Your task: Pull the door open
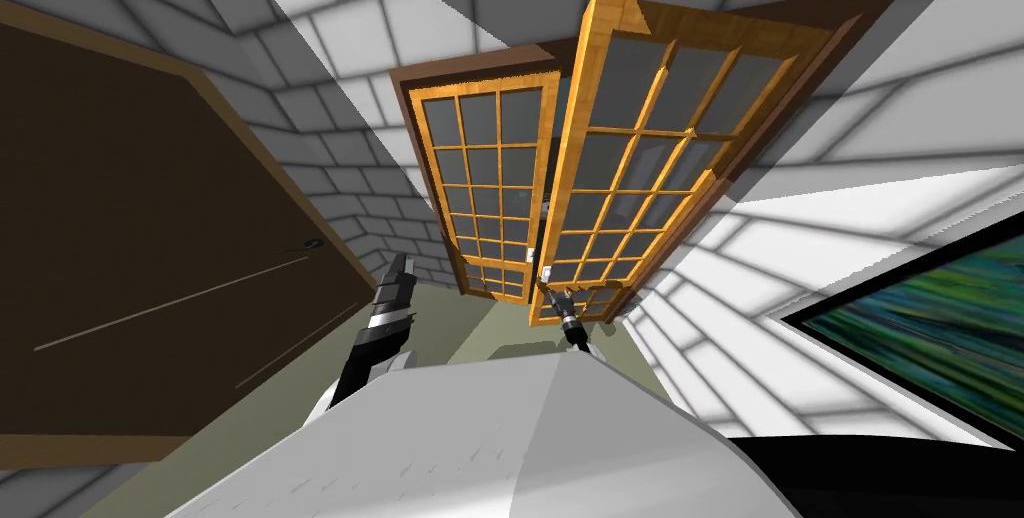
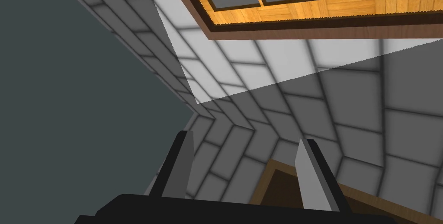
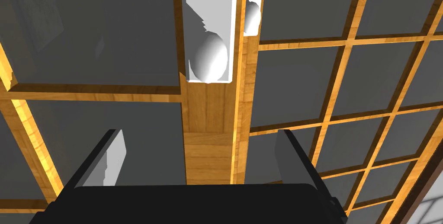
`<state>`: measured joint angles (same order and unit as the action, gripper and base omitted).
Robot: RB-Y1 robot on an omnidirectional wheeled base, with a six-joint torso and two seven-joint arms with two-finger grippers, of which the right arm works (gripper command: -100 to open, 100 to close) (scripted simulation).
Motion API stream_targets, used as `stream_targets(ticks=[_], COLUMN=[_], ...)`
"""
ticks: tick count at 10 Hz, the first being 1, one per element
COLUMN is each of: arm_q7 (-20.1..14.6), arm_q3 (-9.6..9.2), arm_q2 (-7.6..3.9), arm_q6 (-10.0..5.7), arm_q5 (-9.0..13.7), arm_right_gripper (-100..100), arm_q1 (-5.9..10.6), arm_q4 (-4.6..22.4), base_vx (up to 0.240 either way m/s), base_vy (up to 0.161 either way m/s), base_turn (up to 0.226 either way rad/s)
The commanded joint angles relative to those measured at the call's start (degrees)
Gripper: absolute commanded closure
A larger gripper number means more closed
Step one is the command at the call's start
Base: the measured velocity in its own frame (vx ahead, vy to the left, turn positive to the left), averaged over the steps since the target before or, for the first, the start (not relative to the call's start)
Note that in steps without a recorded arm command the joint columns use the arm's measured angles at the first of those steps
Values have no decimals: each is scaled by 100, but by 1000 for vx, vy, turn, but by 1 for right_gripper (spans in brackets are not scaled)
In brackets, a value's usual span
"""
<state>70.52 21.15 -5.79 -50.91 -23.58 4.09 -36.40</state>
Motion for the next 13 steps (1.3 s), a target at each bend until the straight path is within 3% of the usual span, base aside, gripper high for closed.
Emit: stream_targets(ticks=[1,5,8,9,13], arm_q7=[-56,-221,-242,-242,-242], arm_q3=[45,214,204,204,204], arm_q2=[-68,-341,-334,-334,-334], arm_q6=[-40,-146,-116,-116,-116], arm_q5=[37,171,164,164,164], arm_right_gripper=[-100,-100,-100,100,100], arm_q1=[-44,-110,-134,-134,-134], arm_q4=[-4,91,34,34,34], base_vx=[225,201,61,0,-2], base_vy=[40,38,1,0,-2], base_turn=[128,116,10,0,1])
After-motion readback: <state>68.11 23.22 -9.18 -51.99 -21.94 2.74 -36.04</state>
